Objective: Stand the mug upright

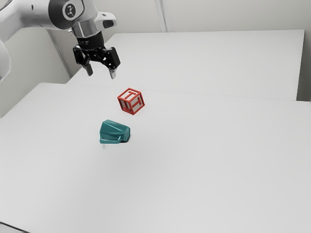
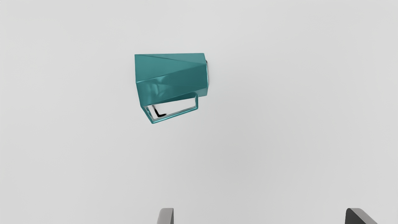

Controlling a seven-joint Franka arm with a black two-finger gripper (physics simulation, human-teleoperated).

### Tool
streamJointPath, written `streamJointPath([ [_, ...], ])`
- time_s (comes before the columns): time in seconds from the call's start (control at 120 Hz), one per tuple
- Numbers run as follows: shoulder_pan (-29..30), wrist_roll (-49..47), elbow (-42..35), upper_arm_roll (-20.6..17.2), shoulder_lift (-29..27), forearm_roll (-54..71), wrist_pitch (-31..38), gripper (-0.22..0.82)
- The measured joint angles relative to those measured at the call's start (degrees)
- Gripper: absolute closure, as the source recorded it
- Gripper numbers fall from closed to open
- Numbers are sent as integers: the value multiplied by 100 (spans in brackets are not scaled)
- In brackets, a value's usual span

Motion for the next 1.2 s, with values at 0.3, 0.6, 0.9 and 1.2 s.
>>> streamJointPath([
  [0.3, 35, -62, -15, 9, -55, -77, 12, 0],
  [0.6, 205, -8, -527, 23, -9, -553, 26, 0],
  [0.9, 1453, 1441, -950, 72, 553, -1716, 155, 0],
  [1.2, 2501, 3151, -694, 91, 1700, -3076, 469, 0],
])
